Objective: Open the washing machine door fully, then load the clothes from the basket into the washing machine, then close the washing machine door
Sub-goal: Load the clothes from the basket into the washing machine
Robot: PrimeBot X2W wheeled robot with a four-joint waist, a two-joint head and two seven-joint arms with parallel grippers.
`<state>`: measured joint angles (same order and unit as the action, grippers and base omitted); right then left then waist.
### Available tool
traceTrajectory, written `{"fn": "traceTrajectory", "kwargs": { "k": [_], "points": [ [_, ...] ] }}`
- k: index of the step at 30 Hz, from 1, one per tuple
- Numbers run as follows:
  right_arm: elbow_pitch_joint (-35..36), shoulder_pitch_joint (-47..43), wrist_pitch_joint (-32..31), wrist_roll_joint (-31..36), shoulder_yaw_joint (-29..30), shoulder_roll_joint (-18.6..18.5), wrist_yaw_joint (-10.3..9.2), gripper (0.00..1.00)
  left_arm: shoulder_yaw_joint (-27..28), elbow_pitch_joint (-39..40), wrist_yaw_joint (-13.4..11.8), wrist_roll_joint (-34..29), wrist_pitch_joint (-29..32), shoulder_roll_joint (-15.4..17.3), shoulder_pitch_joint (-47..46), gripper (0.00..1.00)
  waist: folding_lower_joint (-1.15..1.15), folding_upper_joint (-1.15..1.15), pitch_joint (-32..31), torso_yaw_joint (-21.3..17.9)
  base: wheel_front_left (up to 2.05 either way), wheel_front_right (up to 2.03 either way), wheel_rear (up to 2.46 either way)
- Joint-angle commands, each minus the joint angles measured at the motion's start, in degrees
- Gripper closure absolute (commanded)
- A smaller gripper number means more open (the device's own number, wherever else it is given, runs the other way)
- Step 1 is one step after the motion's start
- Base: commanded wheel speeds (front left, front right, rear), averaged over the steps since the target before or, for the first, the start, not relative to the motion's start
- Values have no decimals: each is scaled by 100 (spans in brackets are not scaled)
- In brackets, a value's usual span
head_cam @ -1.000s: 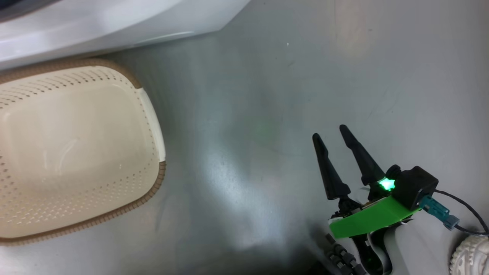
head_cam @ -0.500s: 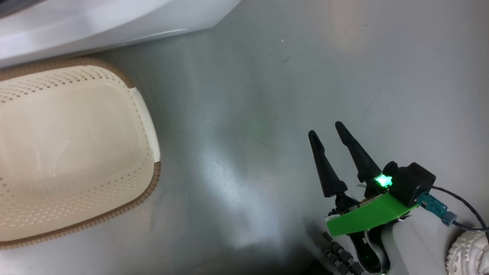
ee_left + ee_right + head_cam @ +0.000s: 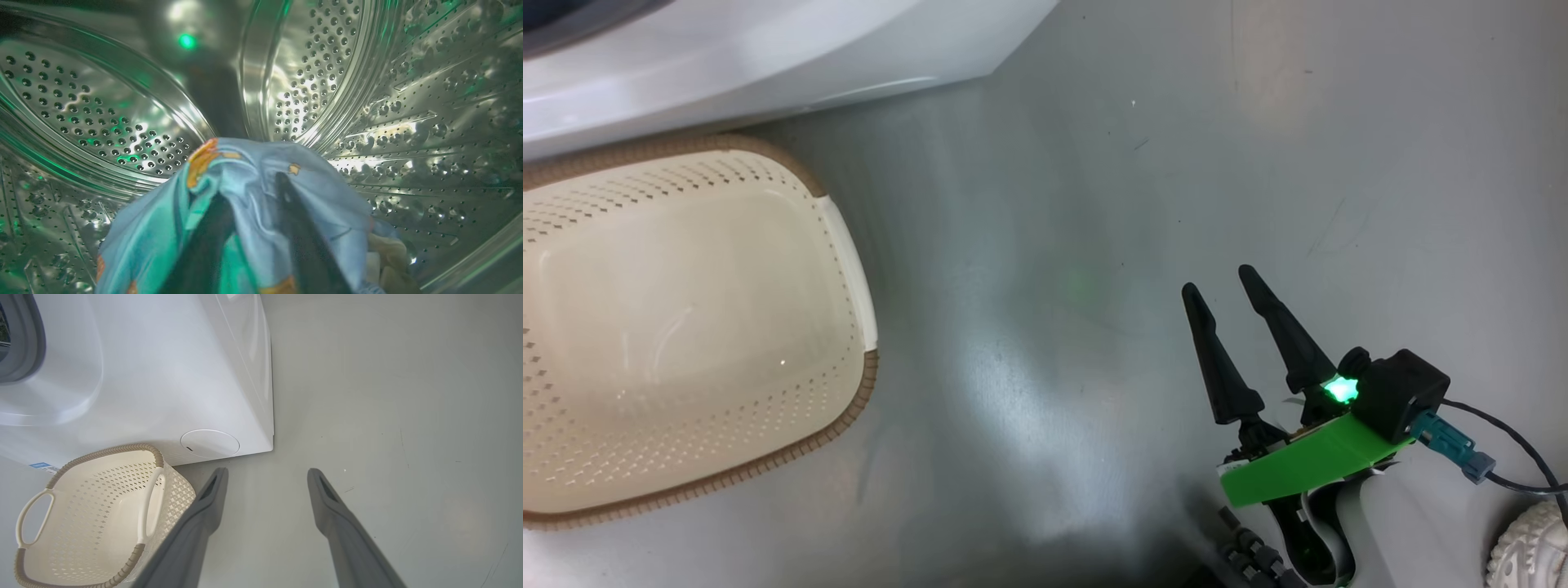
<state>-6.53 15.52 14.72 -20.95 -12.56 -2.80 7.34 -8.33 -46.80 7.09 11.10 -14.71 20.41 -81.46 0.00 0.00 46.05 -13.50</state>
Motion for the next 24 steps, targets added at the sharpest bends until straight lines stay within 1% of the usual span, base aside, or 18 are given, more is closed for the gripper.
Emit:
{"fn": "traceTrajectory", "kwargs": {
  "k": [1, 6, 11, 17, 24],
  "points": [
    [76, -111, 28, -36, -131, -8, 14, 0, 43, 67, 15, 34, -29, 218, -66, 0, 0, 0, -30, 3, 0, 0, 0],
    [64, -104, 28, -35, -96, -8, 14, 0, -128, -326, 27, 82, -29, 177, -11, 0, 0, 0, -171, 20, 0, 0, 0],
    [15, -78, 28, -8, -53, -8, 14, 0, -231, -611, 33, 188, -27, 62, -3, 0, 0, 0, -287, 86, 0, 0, 0],
    [-29, -55, 28, 45, 20, -8, 14, 0, -222, -540, 35, 321, -28, -97, 154, 0, 0, 0, -489, 212, 0, 0, 0],
    [-92, -29, 28, 115, 115, -8, 14, 0, -140, -294, 31, 398, -29, -242, 569, 0, 0, 0, -757, 395, 0, 0, 0]
  ]
}}
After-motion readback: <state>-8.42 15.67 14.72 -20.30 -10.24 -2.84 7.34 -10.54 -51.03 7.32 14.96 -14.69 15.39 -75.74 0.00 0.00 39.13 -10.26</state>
